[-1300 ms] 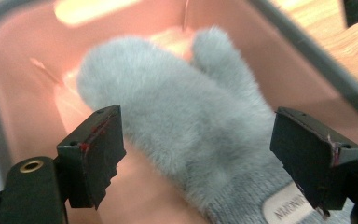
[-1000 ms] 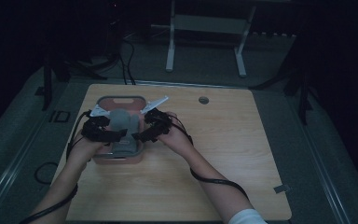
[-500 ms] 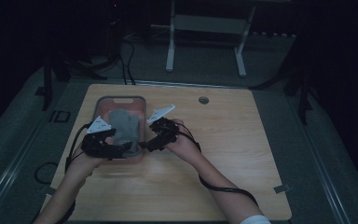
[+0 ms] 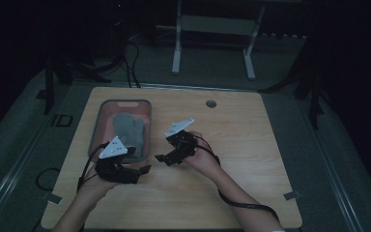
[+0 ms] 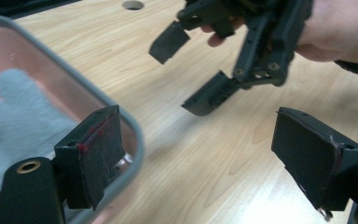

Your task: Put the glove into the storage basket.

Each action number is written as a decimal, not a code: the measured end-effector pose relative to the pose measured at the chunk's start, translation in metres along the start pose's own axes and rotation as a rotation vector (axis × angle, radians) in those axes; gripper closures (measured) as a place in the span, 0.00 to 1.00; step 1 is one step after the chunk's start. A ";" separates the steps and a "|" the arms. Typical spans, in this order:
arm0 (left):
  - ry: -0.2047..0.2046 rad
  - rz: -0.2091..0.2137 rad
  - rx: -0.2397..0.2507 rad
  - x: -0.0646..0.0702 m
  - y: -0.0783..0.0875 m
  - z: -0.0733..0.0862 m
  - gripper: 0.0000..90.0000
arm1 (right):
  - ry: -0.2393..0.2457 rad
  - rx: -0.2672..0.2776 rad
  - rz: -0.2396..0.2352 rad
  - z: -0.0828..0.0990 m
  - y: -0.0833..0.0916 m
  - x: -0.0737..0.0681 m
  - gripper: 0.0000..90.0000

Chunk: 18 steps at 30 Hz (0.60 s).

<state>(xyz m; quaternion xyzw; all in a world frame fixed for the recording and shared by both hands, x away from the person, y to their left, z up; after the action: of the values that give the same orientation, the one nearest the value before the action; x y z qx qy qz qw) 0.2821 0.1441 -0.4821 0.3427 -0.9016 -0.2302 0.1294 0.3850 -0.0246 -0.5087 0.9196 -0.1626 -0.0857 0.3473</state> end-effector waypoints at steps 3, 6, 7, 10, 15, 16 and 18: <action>-0.033 0.035 -0.019 0.013 -0.009 0.008 0.19 | -0.002 0.000 0.006 0.008 0.002 0.001 0.18; -0.045 0.061 -0.026 0.022 -0.017 0.015 0.19 | -0.001 -0.007 0.009 0.017 0.002 0.000 0.18; -0.034 0.077 -0.024 0.024 -0.020 0.017 0.19 | 0.000 -0.010 0.006 0.021 0.002 0.000 0.18; -0.021 0.105 -0.033 0.029 -0.029 0.023 0.19 | 0.007 0.000 0.001 0.031 0.002 -0.001 0.18; -0.021 0.150 -0.050 0.037 -0.042 0.030 0.19 | 0.050 0.008 -0.011 0.051 0.002 -0.004 0.18; -0.020 0.158 -0.055 0.039 -0.044 0.031 0.19 | 0.053 0.009 -0.020 0.054 0.002 -0.005 0.18; -0.025 0.179 -0.068 0.042 -0.049 0.034 0.19 | 0.061 -0.009 -0.027 0.062 0.000 -0.006 0.18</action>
<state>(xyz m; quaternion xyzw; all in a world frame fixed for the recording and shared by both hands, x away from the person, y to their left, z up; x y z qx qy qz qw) 0.2660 0.0944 -0.5331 0.2533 -0.9218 -0.2523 0.1500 0.3624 -0.0603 -0.5546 0.9223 -0.1392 -0.0630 0.3549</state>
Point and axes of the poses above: each handheld gripper's, and its own axes: y roughly backward along the jaws, z roughly out of its underside, x roughly to its right, the point moved 4 cm from there along -y, roughly forward along the jaws, and after that the axes turned 2 degrees about x, right-handed, at the moved point
